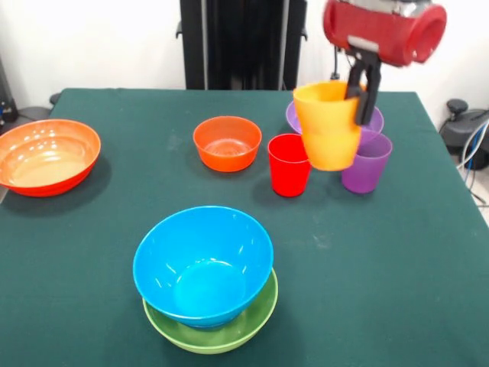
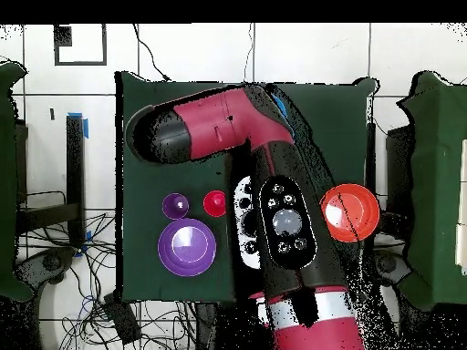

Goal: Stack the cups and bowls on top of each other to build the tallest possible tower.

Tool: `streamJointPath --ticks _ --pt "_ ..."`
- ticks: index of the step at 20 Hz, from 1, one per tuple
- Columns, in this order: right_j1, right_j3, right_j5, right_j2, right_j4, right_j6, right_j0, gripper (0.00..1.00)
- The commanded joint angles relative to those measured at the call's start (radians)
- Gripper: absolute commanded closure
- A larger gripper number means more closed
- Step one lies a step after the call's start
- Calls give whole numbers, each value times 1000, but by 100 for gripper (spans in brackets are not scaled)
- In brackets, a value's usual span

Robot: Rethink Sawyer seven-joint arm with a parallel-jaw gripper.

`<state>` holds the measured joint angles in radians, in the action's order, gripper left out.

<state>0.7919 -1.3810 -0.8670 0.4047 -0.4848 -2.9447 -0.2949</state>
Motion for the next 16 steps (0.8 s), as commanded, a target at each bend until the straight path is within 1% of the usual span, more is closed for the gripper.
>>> streamJointPath --ticks 1,2,3,4,6,9,10,14,16 --pt "41 83 -320 52 55 229 55 100" --pt "40 117 -374 52 75 192 72 100" --pt "38 136 -403 50 80 177 81 100" --pt "31 168 -452 51 84 165 94 100" --pt "15 209 -488 50 86 152 109 100" --pt "-18 262 -500 43 67 155 120 100" --pt "-32 284 -498 38 49 164 123 100" --pt "-78 365 -495 33 12 209 114 100" --pt "-92 380 -487 29 9 222 110 100"
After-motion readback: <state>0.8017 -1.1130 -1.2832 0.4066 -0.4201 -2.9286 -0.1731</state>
